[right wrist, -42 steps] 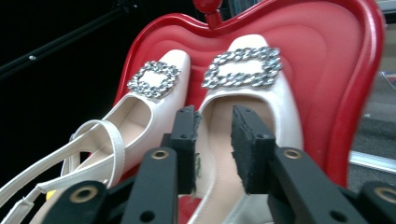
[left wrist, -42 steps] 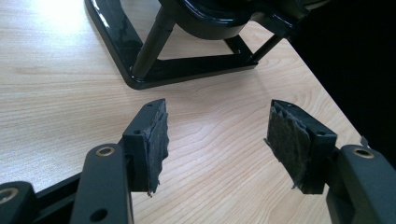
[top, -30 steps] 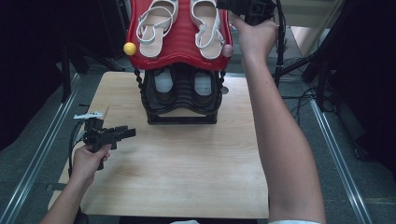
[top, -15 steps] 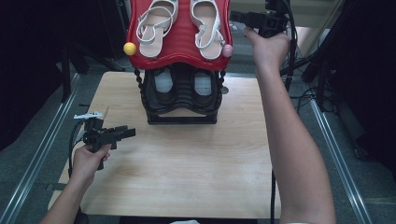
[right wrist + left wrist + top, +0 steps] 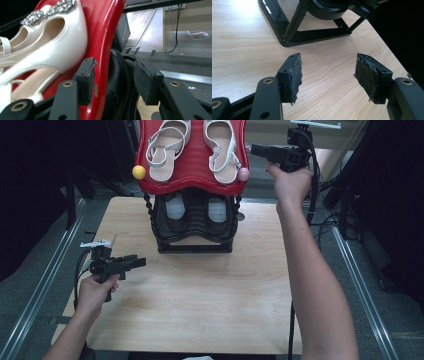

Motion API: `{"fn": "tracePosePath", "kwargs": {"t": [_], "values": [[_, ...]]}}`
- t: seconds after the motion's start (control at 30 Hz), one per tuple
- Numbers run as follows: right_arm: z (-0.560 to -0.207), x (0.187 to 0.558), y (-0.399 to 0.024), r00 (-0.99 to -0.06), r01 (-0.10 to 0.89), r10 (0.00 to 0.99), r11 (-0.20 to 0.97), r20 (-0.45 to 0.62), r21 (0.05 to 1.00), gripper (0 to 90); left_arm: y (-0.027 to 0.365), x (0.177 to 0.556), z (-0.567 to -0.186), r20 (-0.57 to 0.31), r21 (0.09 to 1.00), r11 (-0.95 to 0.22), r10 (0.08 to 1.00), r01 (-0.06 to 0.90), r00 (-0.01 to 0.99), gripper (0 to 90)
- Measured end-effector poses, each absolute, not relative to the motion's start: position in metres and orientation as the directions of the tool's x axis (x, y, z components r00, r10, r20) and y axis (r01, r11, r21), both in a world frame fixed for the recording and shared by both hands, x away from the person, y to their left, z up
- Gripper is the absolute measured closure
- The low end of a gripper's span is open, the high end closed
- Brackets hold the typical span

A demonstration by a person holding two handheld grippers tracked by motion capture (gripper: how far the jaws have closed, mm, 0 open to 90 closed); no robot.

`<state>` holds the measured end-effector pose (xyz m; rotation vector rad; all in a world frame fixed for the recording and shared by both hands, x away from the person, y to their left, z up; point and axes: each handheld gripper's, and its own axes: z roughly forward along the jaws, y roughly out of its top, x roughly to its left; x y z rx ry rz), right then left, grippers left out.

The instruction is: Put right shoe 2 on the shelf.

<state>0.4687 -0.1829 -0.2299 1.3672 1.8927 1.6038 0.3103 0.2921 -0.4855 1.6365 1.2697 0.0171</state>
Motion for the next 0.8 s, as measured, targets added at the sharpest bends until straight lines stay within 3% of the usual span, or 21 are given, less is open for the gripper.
{"fn": "tracePosePath", "kwargs": {"t": [0.8], "values": [[-0.305,0.450,-0.209,-0.489,0.509,0.798,-0.068,0.353,0.858,52.3,0.292,0.313,-0.486,-0.523,0.701,0.070,0.726,0.709,0.446,38.5]]}}
